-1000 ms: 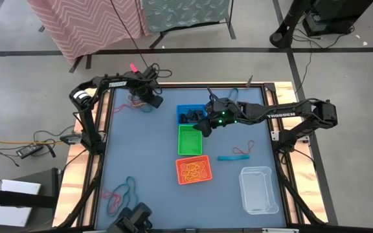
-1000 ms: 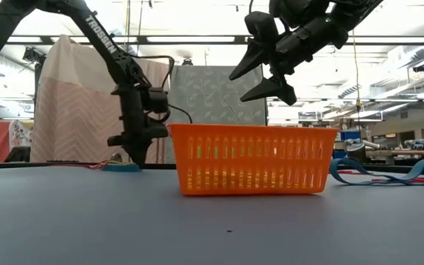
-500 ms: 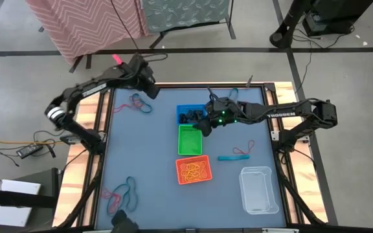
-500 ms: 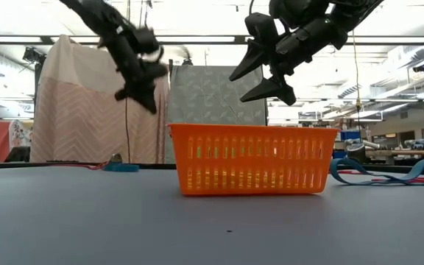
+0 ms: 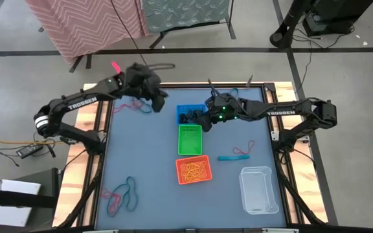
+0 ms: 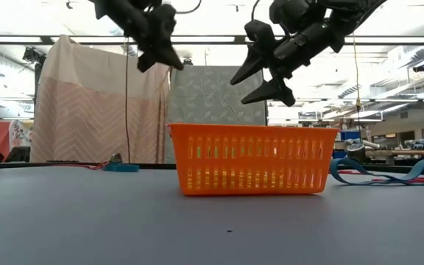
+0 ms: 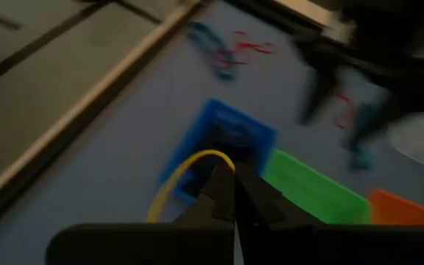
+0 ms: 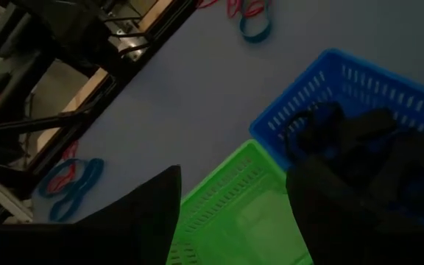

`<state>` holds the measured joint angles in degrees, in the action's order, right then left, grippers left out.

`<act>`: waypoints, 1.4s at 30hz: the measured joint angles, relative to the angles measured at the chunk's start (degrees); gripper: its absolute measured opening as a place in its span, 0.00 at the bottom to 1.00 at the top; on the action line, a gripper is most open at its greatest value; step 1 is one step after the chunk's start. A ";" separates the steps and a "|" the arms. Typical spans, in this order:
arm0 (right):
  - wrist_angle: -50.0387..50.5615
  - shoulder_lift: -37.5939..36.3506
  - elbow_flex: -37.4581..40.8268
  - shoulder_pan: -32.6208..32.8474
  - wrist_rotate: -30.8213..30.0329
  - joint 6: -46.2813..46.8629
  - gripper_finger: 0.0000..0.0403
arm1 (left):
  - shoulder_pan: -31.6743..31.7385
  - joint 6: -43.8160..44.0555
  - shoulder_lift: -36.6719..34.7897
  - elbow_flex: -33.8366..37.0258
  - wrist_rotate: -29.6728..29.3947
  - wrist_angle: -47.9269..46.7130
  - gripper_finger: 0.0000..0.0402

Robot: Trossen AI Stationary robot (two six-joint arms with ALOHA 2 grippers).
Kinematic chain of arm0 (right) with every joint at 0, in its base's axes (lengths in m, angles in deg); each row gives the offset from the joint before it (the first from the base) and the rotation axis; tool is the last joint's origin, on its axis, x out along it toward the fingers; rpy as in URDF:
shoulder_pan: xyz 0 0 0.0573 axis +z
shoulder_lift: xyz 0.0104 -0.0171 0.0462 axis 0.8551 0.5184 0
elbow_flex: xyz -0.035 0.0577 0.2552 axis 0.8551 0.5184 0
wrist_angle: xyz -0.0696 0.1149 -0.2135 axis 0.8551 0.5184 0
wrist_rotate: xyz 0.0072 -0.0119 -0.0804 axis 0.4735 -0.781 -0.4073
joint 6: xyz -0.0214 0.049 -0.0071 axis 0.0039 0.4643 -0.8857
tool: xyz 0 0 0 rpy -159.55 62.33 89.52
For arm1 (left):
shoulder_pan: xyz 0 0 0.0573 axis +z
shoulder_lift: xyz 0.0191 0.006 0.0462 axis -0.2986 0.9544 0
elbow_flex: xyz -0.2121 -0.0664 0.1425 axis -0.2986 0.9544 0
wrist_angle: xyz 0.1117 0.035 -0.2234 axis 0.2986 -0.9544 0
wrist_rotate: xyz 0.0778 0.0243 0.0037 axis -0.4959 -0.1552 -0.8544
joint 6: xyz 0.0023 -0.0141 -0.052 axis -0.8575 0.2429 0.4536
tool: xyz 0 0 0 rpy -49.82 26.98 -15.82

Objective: Sort rubber bands into baskets
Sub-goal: Put the yellow rubber band into the orange bin

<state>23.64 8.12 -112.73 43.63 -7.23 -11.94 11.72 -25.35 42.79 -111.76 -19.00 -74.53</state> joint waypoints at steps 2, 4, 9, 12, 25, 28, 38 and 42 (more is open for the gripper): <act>0.00 -0.01 0.00 -0.78 0.07 -1.15 0.64 | -3.63 0.00 0.26 0.00 0.02 0.81 0.00; 0.05 -0.35 0.00 -1.71 0.17 -2.37 0.63 | -6.96 -0.09 0.72 0.09 0.12 2.45 0.00; 0.06 -2.73 0.02 -4.54 0.17 -7.31 0.62 | -12.22 1.39 2.12 0.08 3.53 10.24 0.00; 0.11 -4.74 0.02 -6.55 0.15 -10.66 0.61 | -14.83 4.74 3.95 0.09 7.06 15.75 0.00; 0.72 -11.40 0.02 -11.10 1.68 -17.36 0.61 | -29.12 12.09 13.34 0.09 6.76 26.11 0.00; 1.57 -13.53 0.02 -9.91 3.56 -15.21 0.61 | -31.53 12.70 16.02 0.09 6.51 28.27 0.00; 9.02 -19.61 0.00 -0.22 -1.04 -6.93 0.61 | -37.92 12.17 22.61 0.09 -7.73 27.63 0.00; 10.88 -20.00 0.00 4.32 -3.58 -4.29 0.61 | -39.18 16.47 24.39 0.09 -7.79 26.89 0.00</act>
<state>34.51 -11.88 -112.73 47.96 -10.81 -16.23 -27.46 -8.88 67.18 -111.67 -26.79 -47.64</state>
